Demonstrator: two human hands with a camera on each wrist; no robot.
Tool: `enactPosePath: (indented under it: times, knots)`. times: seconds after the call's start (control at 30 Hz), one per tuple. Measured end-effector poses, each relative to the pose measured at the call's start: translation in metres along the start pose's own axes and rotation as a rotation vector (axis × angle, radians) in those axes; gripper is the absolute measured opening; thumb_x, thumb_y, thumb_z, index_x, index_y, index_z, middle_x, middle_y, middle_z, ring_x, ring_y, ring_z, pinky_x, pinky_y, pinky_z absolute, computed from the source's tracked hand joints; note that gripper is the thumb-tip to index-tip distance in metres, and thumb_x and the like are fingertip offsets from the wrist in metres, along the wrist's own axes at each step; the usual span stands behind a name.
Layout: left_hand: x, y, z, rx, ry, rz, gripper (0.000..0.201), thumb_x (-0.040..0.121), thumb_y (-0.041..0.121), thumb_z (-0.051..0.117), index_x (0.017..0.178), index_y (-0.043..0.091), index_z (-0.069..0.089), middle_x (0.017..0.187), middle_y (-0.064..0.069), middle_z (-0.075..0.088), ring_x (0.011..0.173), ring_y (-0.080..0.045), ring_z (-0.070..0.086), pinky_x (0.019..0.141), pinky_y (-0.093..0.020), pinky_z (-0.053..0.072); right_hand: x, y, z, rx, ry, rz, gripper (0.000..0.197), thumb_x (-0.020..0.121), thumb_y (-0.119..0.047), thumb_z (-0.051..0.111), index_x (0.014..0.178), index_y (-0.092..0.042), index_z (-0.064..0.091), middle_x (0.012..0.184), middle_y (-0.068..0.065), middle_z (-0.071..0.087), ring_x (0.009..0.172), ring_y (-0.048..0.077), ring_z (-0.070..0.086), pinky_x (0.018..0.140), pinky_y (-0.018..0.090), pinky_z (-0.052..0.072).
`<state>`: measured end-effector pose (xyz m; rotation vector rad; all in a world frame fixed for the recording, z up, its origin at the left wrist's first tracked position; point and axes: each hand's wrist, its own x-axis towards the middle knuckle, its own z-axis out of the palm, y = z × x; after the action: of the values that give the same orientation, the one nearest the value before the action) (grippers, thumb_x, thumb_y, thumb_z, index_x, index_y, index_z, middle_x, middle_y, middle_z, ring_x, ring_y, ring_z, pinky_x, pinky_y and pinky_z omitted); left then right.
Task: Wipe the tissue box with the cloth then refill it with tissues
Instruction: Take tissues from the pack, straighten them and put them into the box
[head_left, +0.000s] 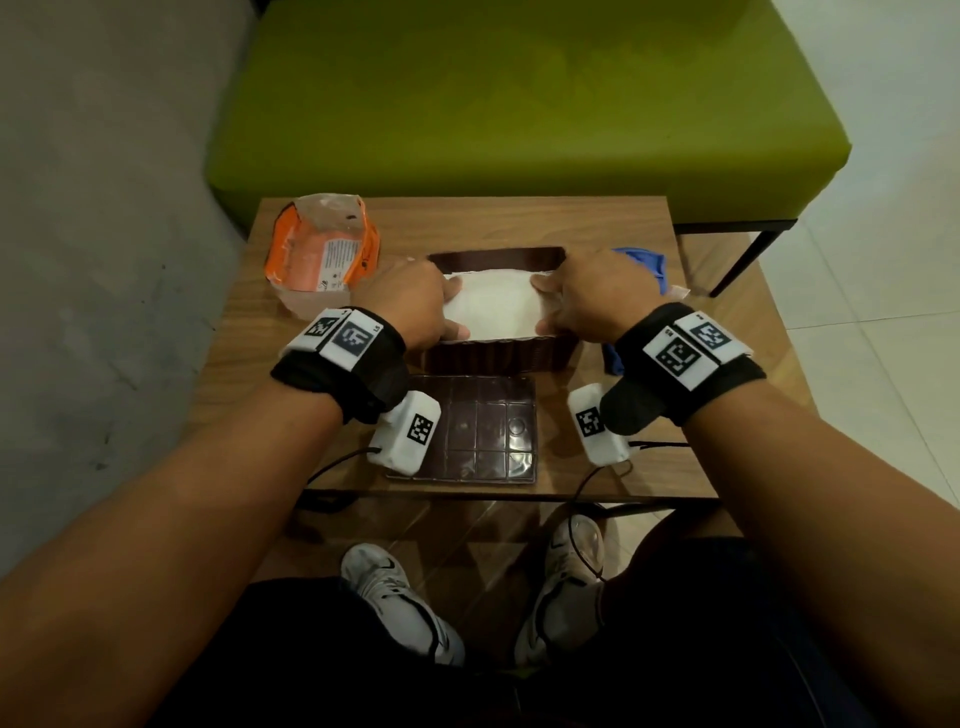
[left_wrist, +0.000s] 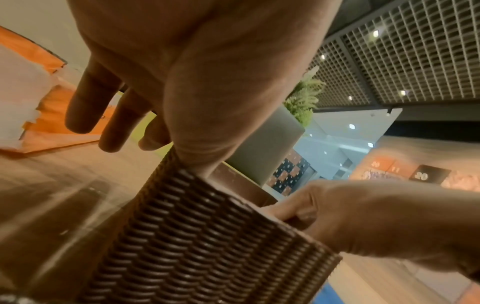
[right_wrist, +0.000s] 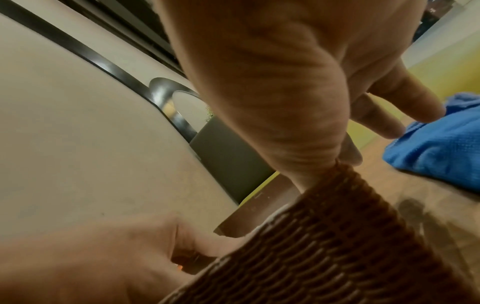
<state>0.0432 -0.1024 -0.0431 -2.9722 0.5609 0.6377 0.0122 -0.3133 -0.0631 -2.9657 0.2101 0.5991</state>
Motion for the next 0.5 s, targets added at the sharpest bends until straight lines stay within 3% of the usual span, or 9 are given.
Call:
enactPosePath:
  times: [0.17, 0.27, 0.5]
  knots:
    - [0.01, 0.003, -0.006, -0.015, -0.027, 0.003, 0.075, 0.094, 0.056, 0.077, 0.16, 0.03, 0.051, 0.153, -0.009, 0.059, 0.135, -0.033, 0.058, 0.097, -0.038, 0.05, 0.004, -0.003, 0.008, 0.017, 0.065, 0.065, 0.049, 0.102, -0.049, 0.063, 0.133, -0.011, 0.063, 0.134, 0.021, 0.064, 0.127, 0.043, 0.059, 0.1, 0.049, 0.05]
    - [0.013, 0.002, -0.005, -0.037, -0.034, -0.001, 0.075, 0.092, 0.053, 0.08, 0.158, 0.027, 0.054, 0.151, -0.008, 0.062, 0.132, -0.033, 0.061, 0.088, -0.034, 0.044, 0.004, -0.005, 0.01, 0.017, 0.068, 0.072, 0.048, 0.103, -0.048, 0.062, 0.134, -0.01, 0.062, 0.137, 0.021, 0.063, 0.129, 0.043, 0.057, 0.104, 0.05, 0.049]
    - [0.015, -0.002, -0.003, -0.155, -0.033, 0.013, 0.076, 0.09, 0.046, 0.085, 0.156, 0.023, 0.056, 0.151, -0.007, 0.062, 0.132, -0.031, 0.061, 0.088, -0.031, 0.04, 0.005, -0.007, 0.004, 0.017, 0.022, 0.056, 0.052, 0.099, -0.047, 0.066, 0.135, -0.011, 0.061, 0.133, 0.022, 0.062, 0.127, 0.043, 0.054, 0.105, 0.052, 0.05]
